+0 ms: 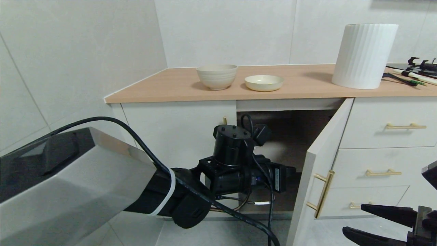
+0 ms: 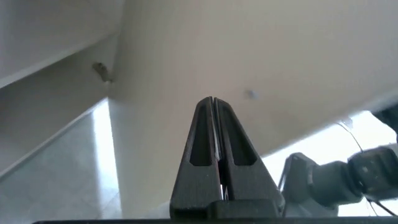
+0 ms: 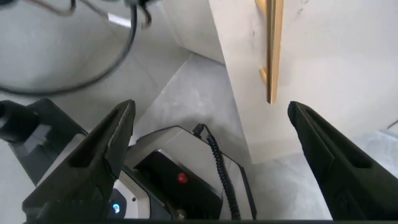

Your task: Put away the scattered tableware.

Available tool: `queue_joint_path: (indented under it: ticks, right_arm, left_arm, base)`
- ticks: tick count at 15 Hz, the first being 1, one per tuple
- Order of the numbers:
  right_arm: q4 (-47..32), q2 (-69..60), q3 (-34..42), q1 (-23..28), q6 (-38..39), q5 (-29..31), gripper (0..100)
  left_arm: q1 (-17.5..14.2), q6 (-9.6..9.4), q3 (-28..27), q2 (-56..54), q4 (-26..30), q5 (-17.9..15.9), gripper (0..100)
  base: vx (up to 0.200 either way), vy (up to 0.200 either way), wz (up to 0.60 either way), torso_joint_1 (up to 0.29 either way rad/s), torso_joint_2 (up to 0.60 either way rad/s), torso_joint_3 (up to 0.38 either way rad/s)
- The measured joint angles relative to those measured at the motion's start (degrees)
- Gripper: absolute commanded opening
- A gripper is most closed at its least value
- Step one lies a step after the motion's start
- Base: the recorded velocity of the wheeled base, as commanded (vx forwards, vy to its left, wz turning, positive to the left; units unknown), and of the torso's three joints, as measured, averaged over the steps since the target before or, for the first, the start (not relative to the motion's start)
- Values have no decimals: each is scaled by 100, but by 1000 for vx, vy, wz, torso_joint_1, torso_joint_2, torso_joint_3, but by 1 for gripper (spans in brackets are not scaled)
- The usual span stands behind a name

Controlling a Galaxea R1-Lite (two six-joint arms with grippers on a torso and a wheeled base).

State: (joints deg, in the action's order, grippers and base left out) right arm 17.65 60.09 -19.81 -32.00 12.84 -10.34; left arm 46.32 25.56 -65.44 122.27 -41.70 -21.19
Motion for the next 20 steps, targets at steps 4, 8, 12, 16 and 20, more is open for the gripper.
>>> queue_joint_path:
  ticks: [4, 8, 12, 16, 20]
  right_arm:
    - [-2, -61, 0, -33, 0, -123, 100]
    - [-9, -343, -9, -411, 24, -202, 100]
    - [-129, -1009, 22, -802, 66, -1175, 100]
    - [-460, -1484, -116, -653, 73, -1552, 100]
    - [-430, -1133, -386, -494, 71, -964, 100]
  left_arm:
    - [41, 0, -402, 68, 588, 162, 0]
    - [339, 0, -884, 61, 1438, 868, 0]
    - [1313, -74, -1351, -188, 2150, 894, 0]
    - [1648, -605, -818, -706, 2197, 936, 0]
    - [656, -639, 20, -1502, 2194, 1148, 0]
  base:
    - [0, 0, 0, 0, 0, 0]
    - [0, 0, 0, 0, 0, 0]
    - [0, 0, 0, 0, 0, 0]
    - [0, 0, 0, 0, 0, 0]
    - [0, 0, 0, 0, 0, 0]
